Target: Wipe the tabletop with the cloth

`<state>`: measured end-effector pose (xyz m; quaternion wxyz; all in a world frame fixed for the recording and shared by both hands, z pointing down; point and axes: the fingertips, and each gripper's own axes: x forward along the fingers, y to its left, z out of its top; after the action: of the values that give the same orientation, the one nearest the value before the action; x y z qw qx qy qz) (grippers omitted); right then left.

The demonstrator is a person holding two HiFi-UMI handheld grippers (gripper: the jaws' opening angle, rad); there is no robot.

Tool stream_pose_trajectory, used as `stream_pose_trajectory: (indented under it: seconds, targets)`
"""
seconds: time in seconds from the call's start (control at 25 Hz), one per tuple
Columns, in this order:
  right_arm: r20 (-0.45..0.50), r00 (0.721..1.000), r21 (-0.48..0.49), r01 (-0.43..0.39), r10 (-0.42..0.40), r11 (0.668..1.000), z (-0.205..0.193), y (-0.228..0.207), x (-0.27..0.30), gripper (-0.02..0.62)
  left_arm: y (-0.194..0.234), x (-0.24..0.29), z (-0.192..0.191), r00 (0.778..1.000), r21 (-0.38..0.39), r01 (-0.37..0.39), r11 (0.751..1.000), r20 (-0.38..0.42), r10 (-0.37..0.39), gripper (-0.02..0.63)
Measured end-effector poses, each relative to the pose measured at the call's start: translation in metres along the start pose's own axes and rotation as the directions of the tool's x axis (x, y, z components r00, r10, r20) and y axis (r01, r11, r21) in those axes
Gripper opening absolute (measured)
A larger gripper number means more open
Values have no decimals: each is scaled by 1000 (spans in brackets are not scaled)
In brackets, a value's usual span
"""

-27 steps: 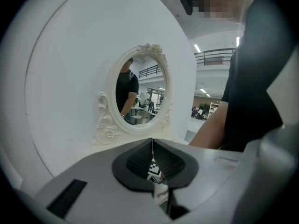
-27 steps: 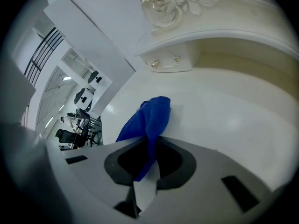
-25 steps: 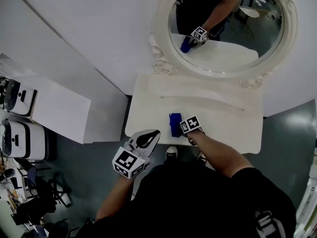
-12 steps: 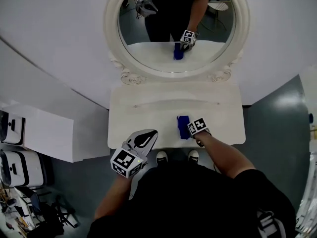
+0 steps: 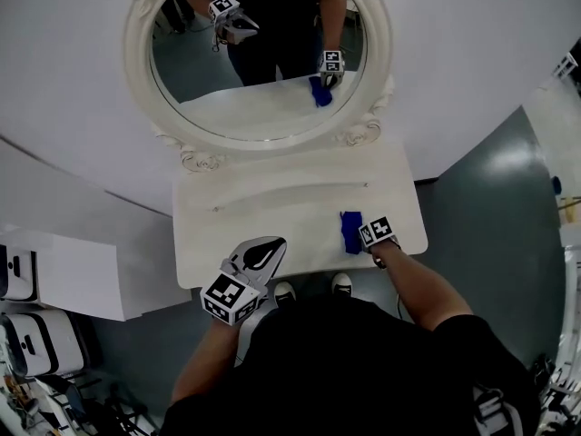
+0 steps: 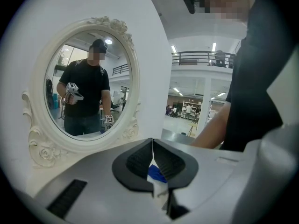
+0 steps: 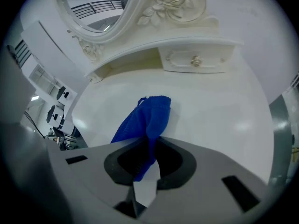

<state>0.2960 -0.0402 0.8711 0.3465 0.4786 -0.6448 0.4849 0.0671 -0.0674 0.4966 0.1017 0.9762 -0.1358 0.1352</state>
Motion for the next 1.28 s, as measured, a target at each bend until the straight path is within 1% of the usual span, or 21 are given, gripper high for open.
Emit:
stream_pose_trajectory:
  seconds: [0.16,0.4,0.56,0.76,0.92,1.28]
  targets:
    - [12,999,50,44,-45,998,-21,-43,-20,40,-12,25,4,999,7,43,999,-7,-43,12]
    - [31,995,132,91,-96,987,-50,-93,-46,40,-23,54,9,997,19,80,997,-13,-80,12]
    - [41,991,196,119,-130,973,-71,-122,-63,40,-32,70,12,994,26,108,994,-21,-108,12]
    - [38,986,240,152,-165,959,-93,-152,-80,40,-42,90,16,990,32,140,990,-20,-139,12]
    - [32,984,261,160,-174,952,-101,-162,-86,40,-45,100,18,988,32,155,987,-20,-154,12]
    - [2,983,254,176,-183,951,-102,-168,-86,41,-37,108,19,990,24,139,990,-5,-139,12]
